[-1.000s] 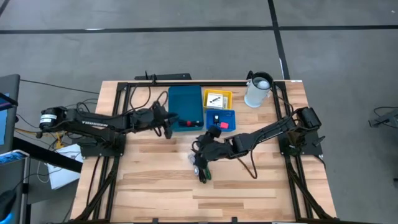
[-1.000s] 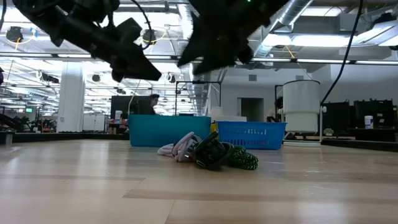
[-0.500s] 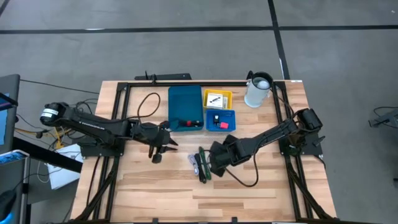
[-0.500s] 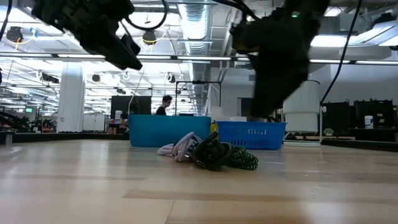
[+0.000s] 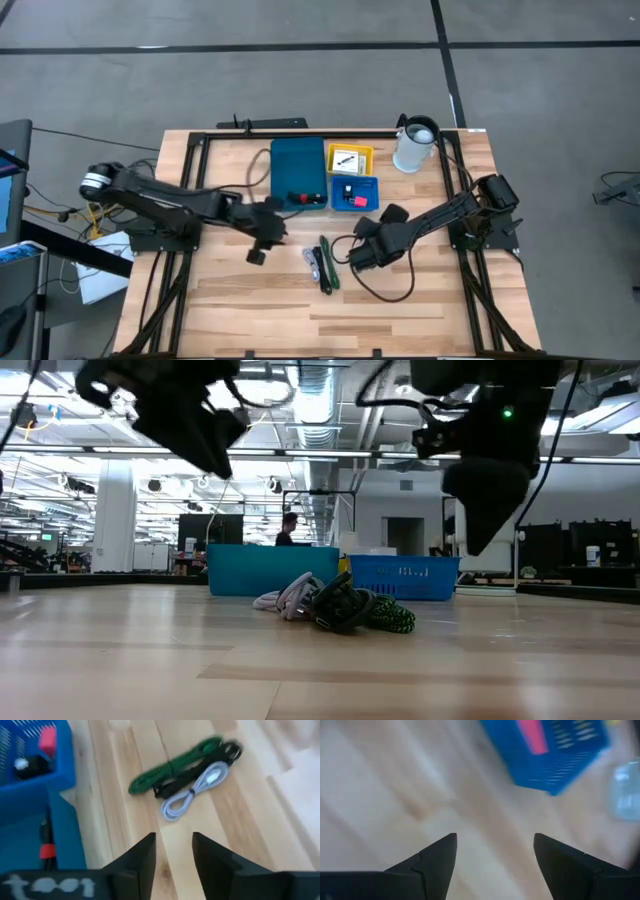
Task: Pick and place items into bin
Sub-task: Put the white charger cable into the big dark blue bin
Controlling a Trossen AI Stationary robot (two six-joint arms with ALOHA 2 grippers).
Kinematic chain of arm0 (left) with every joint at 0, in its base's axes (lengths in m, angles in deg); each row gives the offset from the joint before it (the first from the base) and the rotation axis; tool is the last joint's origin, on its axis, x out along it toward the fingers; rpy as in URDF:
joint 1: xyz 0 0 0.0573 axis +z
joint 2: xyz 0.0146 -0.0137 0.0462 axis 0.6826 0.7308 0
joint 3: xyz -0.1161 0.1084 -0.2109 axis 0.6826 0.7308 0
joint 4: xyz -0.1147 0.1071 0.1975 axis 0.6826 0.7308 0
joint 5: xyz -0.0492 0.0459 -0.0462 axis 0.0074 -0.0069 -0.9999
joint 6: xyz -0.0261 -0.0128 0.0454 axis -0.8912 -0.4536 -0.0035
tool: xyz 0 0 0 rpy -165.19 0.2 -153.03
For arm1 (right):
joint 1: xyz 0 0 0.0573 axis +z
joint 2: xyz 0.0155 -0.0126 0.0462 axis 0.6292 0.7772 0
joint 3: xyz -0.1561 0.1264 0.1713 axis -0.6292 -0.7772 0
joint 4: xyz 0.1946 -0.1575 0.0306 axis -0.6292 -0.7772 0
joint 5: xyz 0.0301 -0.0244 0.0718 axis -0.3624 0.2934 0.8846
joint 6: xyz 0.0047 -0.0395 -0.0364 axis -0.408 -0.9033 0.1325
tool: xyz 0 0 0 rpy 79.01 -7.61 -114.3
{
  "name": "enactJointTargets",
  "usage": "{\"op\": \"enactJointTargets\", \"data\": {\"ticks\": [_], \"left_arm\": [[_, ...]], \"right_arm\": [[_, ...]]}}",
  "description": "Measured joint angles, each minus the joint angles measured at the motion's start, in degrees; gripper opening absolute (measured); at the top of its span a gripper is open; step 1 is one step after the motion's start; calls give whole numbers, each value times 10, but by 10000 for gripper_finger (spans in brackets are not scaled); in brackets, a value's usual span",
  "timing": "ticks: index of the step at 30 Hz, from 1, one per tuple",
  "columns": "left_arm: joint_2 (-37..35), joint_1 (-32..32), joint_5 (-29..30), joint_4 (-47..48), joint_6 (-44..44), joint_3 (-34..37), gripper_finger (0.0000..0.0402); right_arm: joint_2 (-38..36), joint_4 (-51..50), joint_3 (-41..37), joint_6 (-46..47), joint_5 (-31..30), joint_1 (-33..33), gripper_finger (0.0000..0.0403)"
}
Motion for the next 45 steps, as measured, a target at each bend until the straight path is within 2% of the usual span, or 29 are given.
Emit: {"op": "enactJointTargets", "data": {"ticks": [4, 8, 15, 22, 34, 45], "left_arm": [[93, -3, 8, 16, 0, -51, 145], [177, -13, 5, 54, 8, -110, 170], [263, -42, -3, 112, 53, -192, 181], [277, -60, 7, 105, 100, -211, 181], [277, -33, 10, 96, 101, -211, 181], [277, -42, 11, 77, 113, -197, 181]], "right_arm": [[0, -75, 0, -17, -38, -7, 260], [0, -118, 0, -71, -59, -6, 260], [0, -163, 0, -120, -59, 15, 260], [0, -196, 0, -115, -59, 39, 260], [0, -192, 0, -95, -67, 54, 260], [0, -168, 0, -58, 0, 51, 260]]}}
